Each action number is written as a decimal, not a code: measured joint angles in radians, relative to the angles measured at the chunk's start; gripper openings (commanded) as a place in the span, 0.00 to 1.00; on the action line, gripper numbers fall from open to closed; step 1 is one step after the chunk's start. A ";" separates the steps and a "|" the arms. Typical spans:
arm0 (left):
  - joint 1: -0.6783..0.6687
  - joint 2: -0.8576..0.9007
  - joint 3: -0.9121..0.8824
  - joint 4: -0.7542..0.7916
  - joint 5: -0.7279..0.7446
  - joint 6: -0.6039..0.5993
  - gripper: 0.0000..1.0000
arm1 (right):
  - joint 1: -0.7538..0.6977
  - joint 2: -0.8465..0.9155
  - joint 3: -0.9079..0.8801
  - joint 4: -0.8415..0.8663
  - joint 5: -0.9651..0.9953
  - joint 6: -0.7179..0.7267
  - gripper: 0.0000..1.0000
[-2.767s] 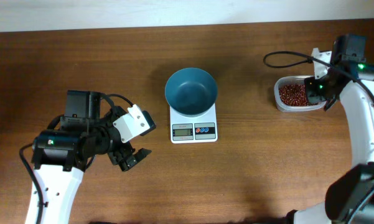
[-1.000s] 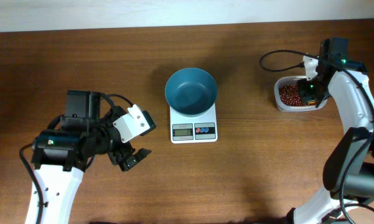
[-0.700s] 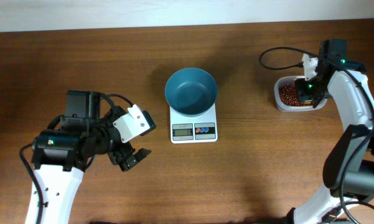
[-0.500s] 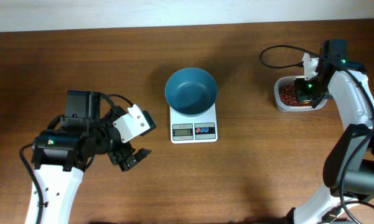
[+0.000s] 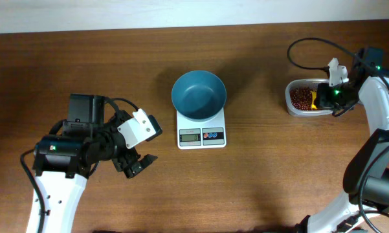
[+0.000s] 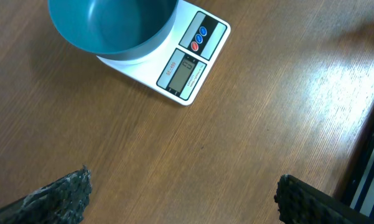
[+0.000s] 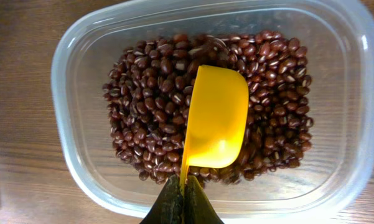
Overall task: Scoop item into bowl and weigh 50g on scale
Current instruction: 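Lower the scoop into the red beans with the right gripper, then drag the scoop through the beans and lift it filled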
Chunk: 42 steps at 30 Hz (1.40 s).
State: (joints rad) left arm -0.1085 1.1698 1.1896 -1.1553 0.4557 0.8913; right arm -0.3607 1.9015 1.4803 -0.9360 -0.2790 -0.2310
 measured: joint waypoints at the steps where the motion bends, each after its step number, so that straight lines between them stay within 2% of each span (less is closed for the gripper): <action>1: 0.000 0.000 0.000 0.000 0.000 0.000 0.99 | -0.001 0.000 0.000 -0.002 -0.005 0.000 0.04; 18: 0.000 0.000 0.000 0.000 0.000 0.000 0.99 | -0.011 0.026 0.000 -0.005 -0.113 0.023 0.04; 28: 0.000 0.000 0.000 0.000 0.000 0.000 0.99 | -0.117 0.058 0.000 -0.006 -0.262 0.023 0.04; 42: 0.000 0.000 0.000 0.000 0.000 0.000 0.99 | -0.124 0.112 0.008 -0.014 -0.380 0.023 0.04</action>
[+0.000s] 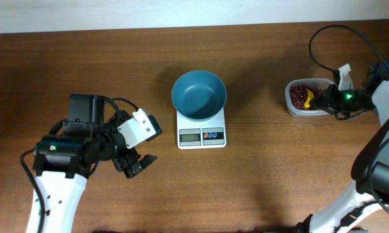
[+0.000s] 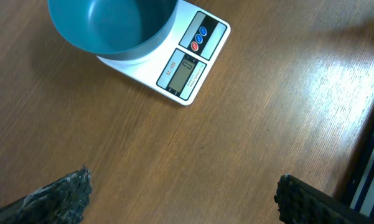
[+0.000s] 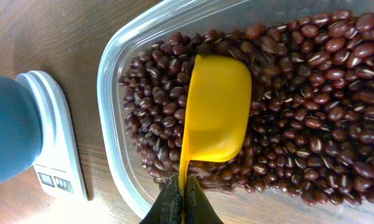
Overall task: Scoop item into bowl and weigh 50g on scale
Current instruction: 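Drag the scoop through the beans and lift it filled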
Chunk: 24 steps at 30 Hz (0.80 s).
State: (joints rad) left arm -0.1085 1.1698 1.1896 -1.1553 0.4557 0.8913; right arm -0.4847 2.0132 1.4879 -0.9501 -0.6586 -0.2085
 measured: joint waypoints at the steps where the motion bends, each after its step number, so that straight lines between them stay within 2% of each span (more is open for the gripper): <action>1: 0.000 0.000 0.000 0.000 0.000 0.000 0.99 | 0.000 0.002 0.000 0.000 -0.006 0.000 0.04; 24: 0.000 0.000 0.000 0.000 0.000 0.000 0.99 | -0.069 0.032 0.000 -0.025 -0.099 0.004 0.04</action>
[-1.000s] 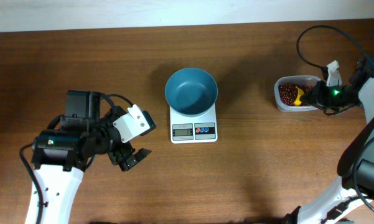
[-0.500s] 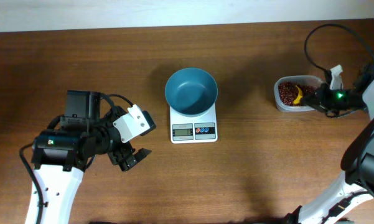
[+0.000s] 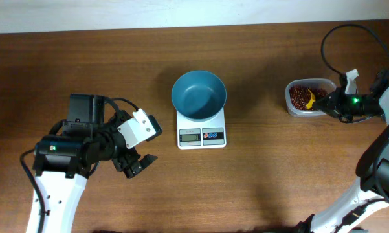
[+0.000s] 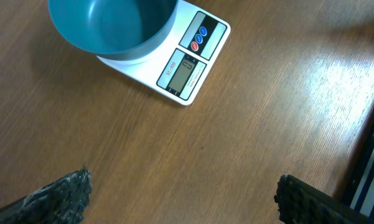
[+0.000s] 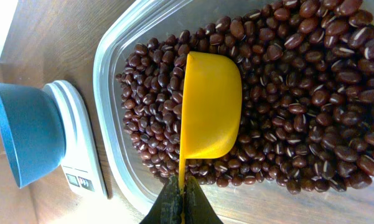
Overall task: Scoop item into bowl and weigh 50g on scale
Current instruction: 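Drag the scoop through the beans and lift it filled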
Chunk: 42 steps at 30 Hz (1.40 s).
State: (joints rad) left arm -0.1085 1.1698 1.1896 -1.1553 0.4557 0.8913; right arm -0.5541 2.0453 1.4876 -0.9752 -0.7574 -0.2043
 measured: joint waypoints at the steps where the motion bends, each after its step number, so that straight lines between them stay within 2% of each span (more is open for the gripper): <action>1: 0.000 0.000 0.000 0.000 0.000 0.000 0.99 | -0.002 0.001 0.000 0.000 -0.001 0.003 0.04; 12: 0.000 0.000 0.000 0.000 0.000 0.000 0.99 | -0.075 0.005 -0.005 -0.017 -0.071 0.018 0.04; 30: 0.000 0.000 0.000 0.000 0.000 0.000 0.99 | -0.089 0.005 -0.005 -0.024 -0.140 0.017 0.04; 42: 0.000 0.000 0.000 0.000 0.000 0.000 0.99 | -0.166 0.005 -0.005 -0.049 -0.220 -0.008 0.04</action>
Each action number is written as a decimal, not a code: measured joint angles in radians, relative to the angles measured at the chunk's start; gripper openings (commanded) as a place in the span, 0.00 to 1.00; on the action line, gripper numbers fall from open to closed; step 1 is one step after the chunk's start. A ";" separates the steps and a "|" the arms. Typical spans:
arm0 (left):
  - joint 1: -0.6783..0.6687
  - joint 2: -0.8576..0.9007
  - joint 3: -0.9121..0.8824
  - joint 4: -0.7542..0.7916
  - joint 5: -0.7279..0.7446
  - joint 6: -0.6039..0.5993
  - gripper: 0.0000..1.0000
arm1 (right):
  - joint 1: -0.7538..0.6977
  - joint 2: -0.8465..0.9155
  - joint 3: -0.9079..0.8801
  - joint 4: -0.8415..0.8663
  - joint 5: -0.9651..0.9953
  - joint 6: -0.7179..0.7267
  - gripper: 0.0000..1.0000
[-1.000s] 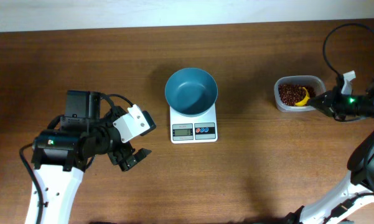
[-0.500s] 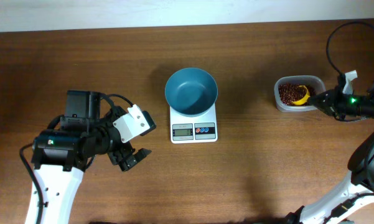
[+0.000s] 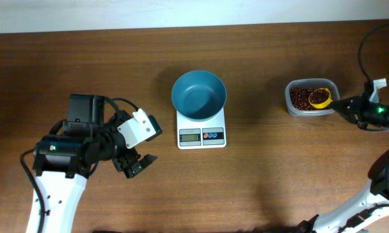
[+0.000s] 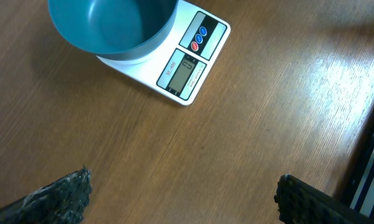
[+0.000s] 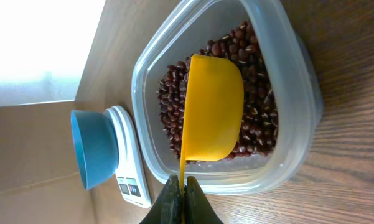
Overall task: Scoop item into bowl and weigh 50g on scale
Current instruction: 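Drag the scoop through the beans and lift it filled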
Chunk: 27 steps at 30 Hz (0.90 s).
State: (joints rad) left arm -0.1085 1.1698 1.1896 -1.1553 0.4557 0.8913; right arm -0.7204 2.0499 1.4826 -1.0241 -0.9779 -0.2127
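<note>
A blue bowl (image 3: 199, 95) stands on the white scale (image 3: 201, 136) at mid-table. At the right, a clear tub (image 3: 292, 103) holds red beans (image 3: 301, 97). My right gripper (image 3: 342, 105) is shut on the thin handle of a yellow scoop (image 3: 320, 98), whose cup sits over the tub's right half. In the right wrist view the scoop (image 5: 213, 118) shows its smooth back above the beans (image 5: 174, 109), so its contents are hidden. The gripper (image 5: 182, 186) pinches the handle. My left gripper (image 3: 139, 163) is open over bare wood.
The left wrist view shows the bowl (image 4: 112, 25) and the scale (image 4: 187, 62) beyond my spread fingers (image 4: 56, 196). A black cable loops above the right arm near the table's far right edge. A white wall borders the back.
My right gripper has moved to the right and away from the tub, and the scoop's cup now lies over the tub's right part. The tub looks smaller in the wrist view. The left arm is unchanged.
The right gripper first held the scoop from above, its cup lying on the beans. At each later moment the wrist stood further right and more turned, the bowl and scale coming into its view. The scoop stays gripped over the tub. The left arm never moved.
</note>
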 measured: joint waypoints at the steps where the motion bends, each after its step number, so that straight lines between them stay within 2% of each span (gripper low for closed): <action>1: 0.000 0.000 0.000 0.000 0.000 0.000 0.99 | 0.000 0.000 0.000 -0.001 -0.007 0.000 0.04; 21: 0.000 0.000 0.000 0.000 0.000 0.000 0.99 | -0.004 0.000 -0.001 -0.041 -0.106 -0.106 0.04; 27: 0.000 0.000 0.000 0.000 0.000 0.000 0.99 | -0.039 0.000 -0.001 -0.102 -0.172 -0.136 0.04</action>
State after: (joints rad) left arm -0.1085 1.1694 1.1896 -1.1553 0.4557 0.8917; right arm -0.7589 2.0499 1.4818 -1.1259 -1.1500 -0.3485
